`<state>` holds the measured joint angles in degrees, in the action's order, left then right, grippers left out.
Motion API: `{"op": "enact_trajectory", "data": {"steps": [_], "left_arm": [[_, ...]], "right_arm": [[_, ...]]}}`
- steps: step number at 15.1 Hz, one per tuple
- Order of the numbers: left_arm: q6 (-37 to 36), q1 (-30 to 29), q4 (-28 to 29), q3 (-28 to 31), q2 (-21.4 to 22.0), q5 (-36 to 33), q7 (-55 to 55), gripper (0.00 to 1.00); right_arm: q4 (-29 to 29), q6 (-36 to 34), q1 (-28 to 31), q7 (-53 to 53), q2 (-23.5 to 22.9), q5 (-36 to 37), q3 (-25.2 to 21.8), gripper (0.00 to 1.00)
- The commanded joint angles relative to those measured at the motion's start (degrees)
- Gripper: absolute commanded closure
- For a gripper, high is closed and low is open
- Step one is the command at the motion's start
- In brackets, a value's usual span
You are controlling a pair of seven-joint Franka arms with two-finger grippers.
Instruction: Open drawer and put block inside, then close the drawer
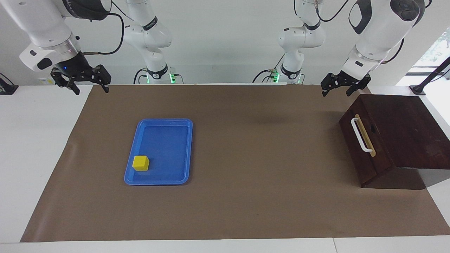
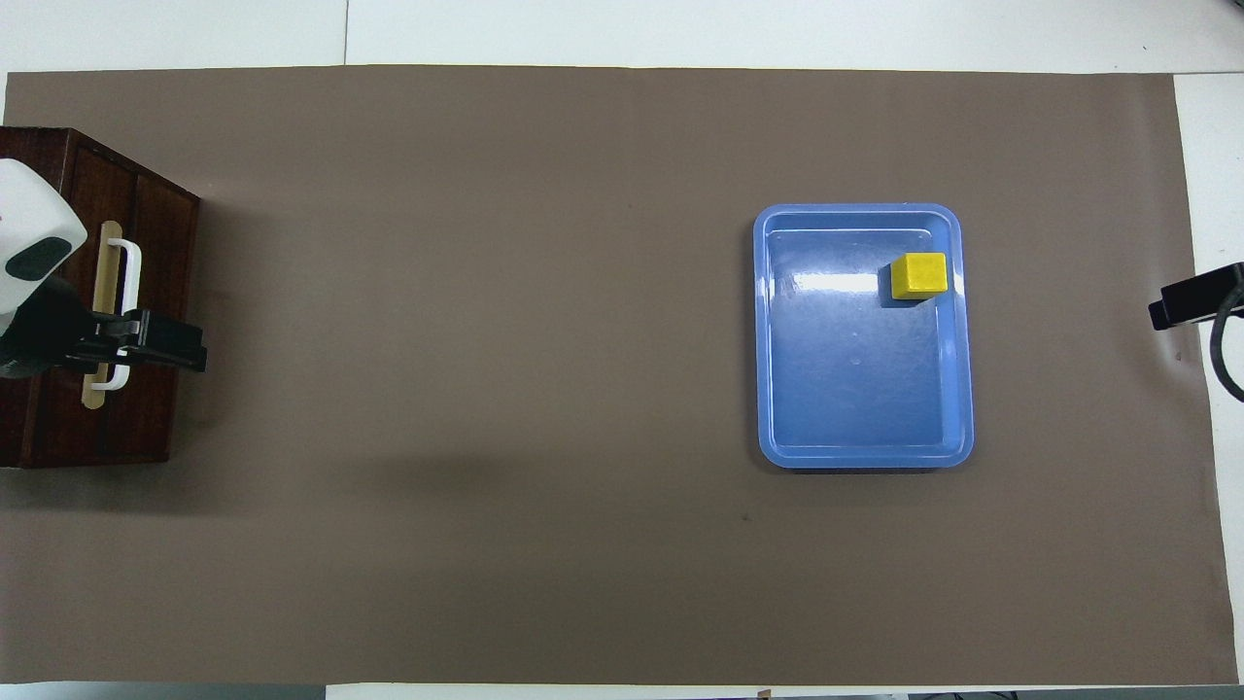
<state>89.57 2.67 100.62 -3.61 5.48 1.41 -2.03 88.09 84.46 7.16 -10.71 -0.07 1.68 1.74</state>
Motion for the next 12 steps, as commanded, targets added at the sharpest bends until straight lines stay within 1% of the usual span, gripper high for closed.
{"op": "enact_trajectory", "data": {"steps": [1,12], "left_arm": [[-0.54,-0.04,0.02,0.09,0.85,-0.79,-0.43,0.00],[-0.54,-0.04,0.02,0.09,0.85,-0.79,-0.43,0.00]], "right_arm": [[-0.90,-0.78,0.40,-1.06,-0.28,-0.80,0.28,0.00],[-0.64,0.00,0.40,-0.28,-0.20,-1.06,0.28,0.00]]}}
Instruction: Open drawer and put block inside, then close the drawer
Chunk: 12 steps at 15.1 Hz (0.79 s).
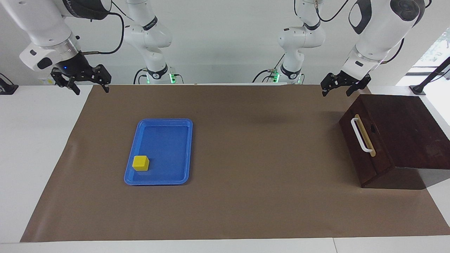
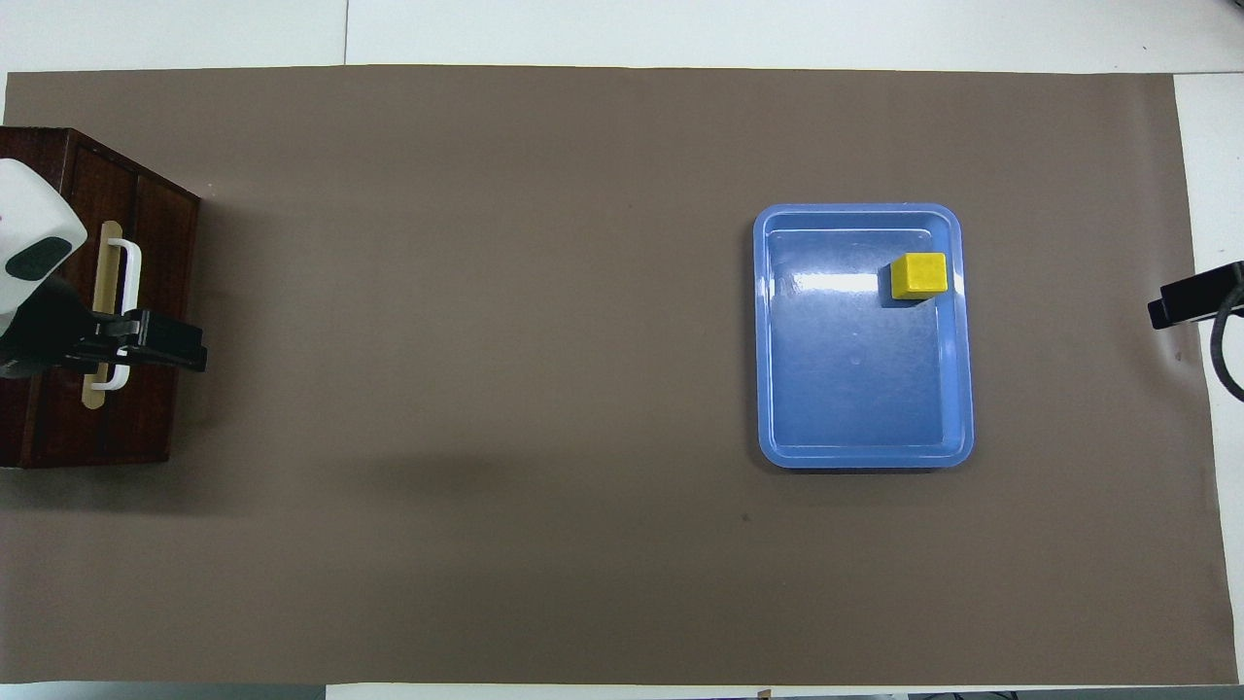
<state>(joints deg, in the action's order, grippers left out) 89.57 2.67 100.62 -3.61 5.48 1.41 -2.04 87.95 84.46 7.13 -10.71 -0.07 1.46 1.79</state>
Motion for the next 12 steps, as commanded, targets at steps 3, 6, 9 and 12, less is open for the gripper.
{"op": "enact_trajectory", "data": {"steps": [3,6,9,12], "left_arm": [[-0.54,-0.04,0.02,0.09,0.85,-0.79,-0.42,0.00],[-0.63,-0.04,0.02,0.09,0.85,-0.79,-0.42,0.00],[-0.54,-0.04,0.02,0.09,0.85,-0.79,-0.42,0.00],[-0.63,-0.04,0.02,0.09,0.85,-0.79,-0.42,0.00]], "right_arm": [[0.91,1.76,0.43,3.85,0.24,-0.84,0.23,0.00],[1.61,1.76,0.95,6.57,0.33,-1.19,0.23,0.00],[3.89,1.94,2.27,17.00,0.68,-5.23,-0.12,0.00],[6.18,3.34,4.37,26.77,0.34,-9.18,-0.30,0.00]]}}
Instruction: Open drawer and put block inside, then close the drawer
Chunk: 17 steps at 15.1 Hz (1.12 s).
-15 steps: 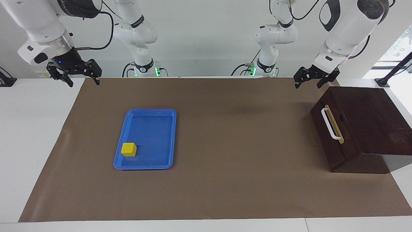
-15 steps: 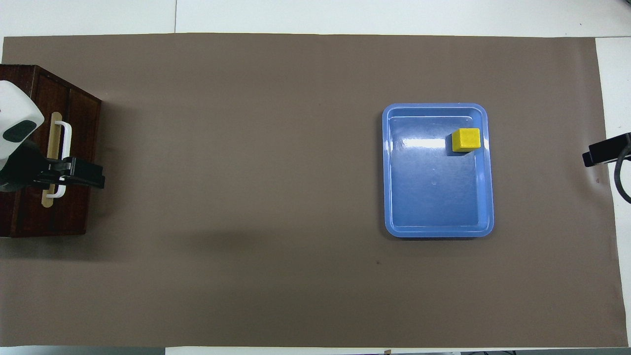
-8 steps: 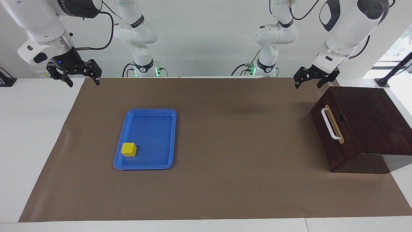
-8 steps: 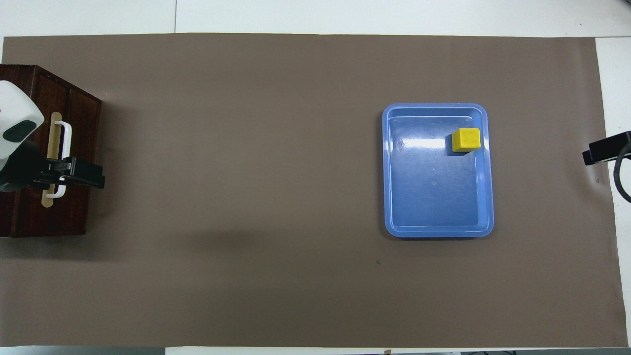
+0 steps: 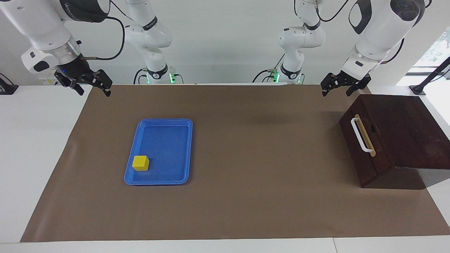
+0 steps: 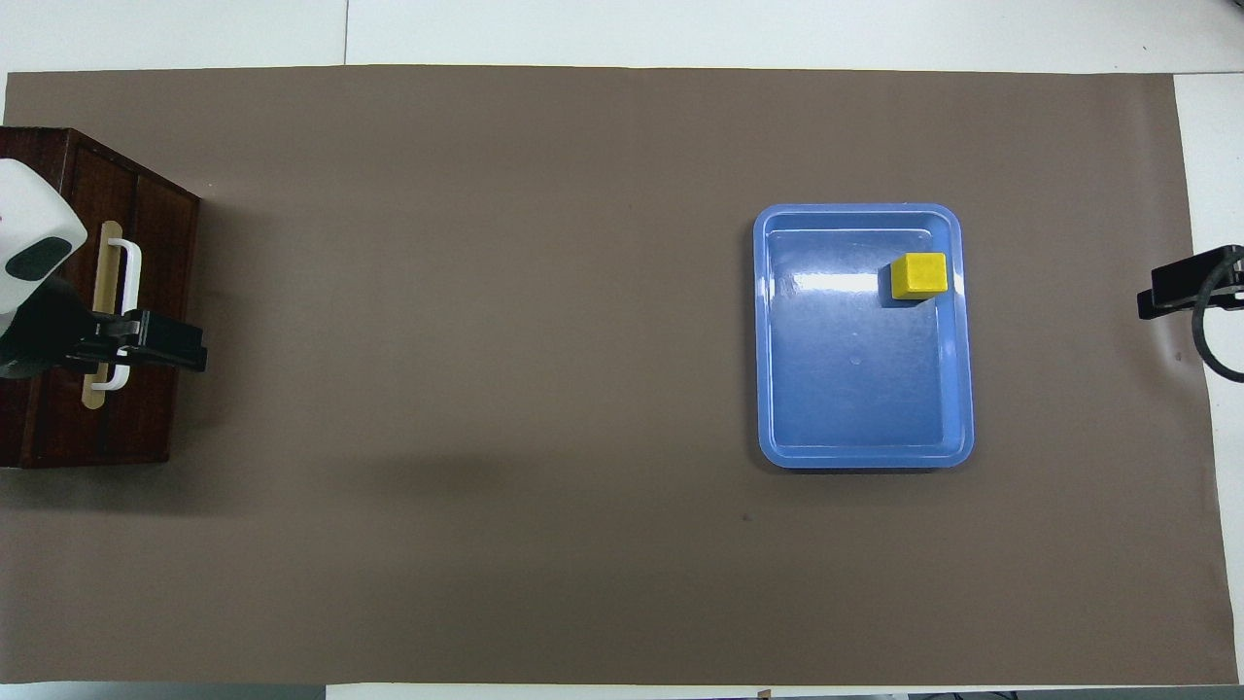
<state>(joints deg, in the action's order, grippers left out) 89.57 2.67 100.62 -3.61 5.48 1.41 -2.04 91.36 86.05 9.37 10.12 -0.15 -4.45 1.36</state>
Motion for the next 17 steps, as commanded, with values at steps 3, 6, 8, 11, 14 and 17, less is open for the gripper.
{"op": "enact_trajectory", "data": {"steps": [3,6,8,11,14,17], "left_arm": [[-0.62,-0.04,0.02,0.09,0.85,-0.79,-0.42,0.00],[-0.54,-0.04,0.02,0.09,0.85,-0.79,-0.42,0.00],[-0.62,-0.04,0.02,0.09,0.85,-0.79,-0.42,0.00],[-0.54,-0.21,0.10,0.27,0.85,-0.79,-0.42,0.00],[-0.27,0.31,-0.07,0.18,0.85,-0.79,-0.59,0.00],[-0.10,0.58,-0.07,0.09,0.85,-0.97,-0.07,0.00]], "right_arm": [[2.77,2.45,4.86,17.78,-3.52,-9.76,0.13,0.00],[3.12,5.26,6.01,31.93,-8.71,-16.45,-0.13,0.00],[3.91,7.28,7.24,38.46,-11.88,-21.46,-0.22,0.00],[7.69,10.19,7.85,40.33,-12.50,-25.41,-0.22,0.00],[7.34,10.19,10.31,41.03,-17.68,-31.65,-0.22,0.00],[5.41,10.71,10.41,43.75,-22.07,-34.91,-0.22,0.00]]}}
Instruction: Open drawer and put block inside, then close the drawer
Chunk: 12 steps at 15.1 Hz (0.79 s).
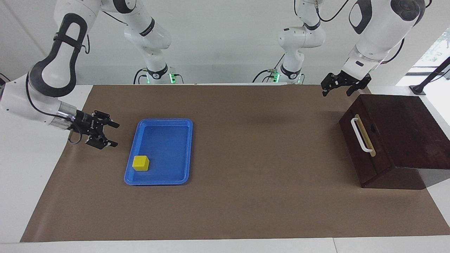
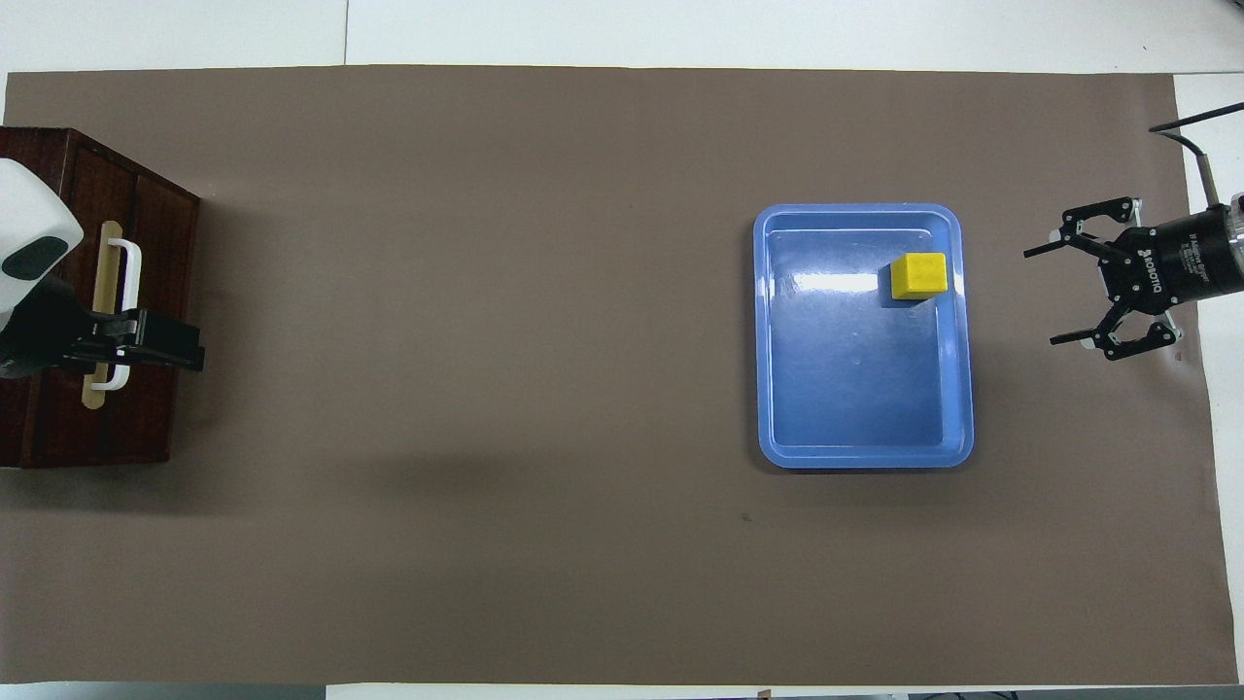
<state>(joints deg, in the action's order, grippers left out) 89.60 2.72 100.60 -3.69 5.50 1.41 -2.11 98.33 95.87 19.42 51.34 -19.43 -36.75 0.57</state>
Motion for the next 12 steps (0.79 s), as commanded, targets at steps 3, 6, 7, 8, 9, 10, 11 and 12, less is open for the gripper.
{"op": "enact_trajectory", "data": {"steps": [3,6,7,8,9,10,11,12], "left_arm": [[0.39,0.62,-0.23,-0.08,0.74,-3.77,0.26,0.00],[2.41,2.11,0.38,-0.09,0.82,-5.43,0.44,0.00],[3.46,2.12,0.91,-0.09,0.91,-6.67,0.53,0.00],[4.34,2.12,1.09,-0.09,0.83,-7.11,0.53,0.00],[4.96,2.12,1.18,-0.09,0.56,-7.99,0.53,0.00],[5.49,2.12,1.26,-0.09,0.30,-9.65,0.53,0.00],[6.10,2.55,1.53,-0.09,-0.23,-12.02,0.53,0.00],[7.24,4.30,1.27,-0.09,-1.10,-14.13,0.44,0.00]], "right_arm": [[-1.21,4.40,-0.69,2.54,-5.26,-3.24,0.66,0.00],[-1.04,7.74,-1.75,2.10,-6.85,-4.83,0.66,0.00],[-1.13,8.19,-2.62,2.10,-7.02,-5.17,0.66,0.00],[-1.39,8.80,-3.06,2.10,-7.37,-5.61,0.66,0.00],[-1.65,9.94,-3.07,1.93,-8.16,-5.70,0.66,0.00],[-2.35,10.30,-3.07,1.40,-9.12,-5.71,0.66,0.00],[-3.75,10.39,-3.07,1.31,-10.18,-5.62,0.66,0.00],[-4.81,10.30,-3.07,1.22,-11.06,-5.62,0.66,0.00]]}}
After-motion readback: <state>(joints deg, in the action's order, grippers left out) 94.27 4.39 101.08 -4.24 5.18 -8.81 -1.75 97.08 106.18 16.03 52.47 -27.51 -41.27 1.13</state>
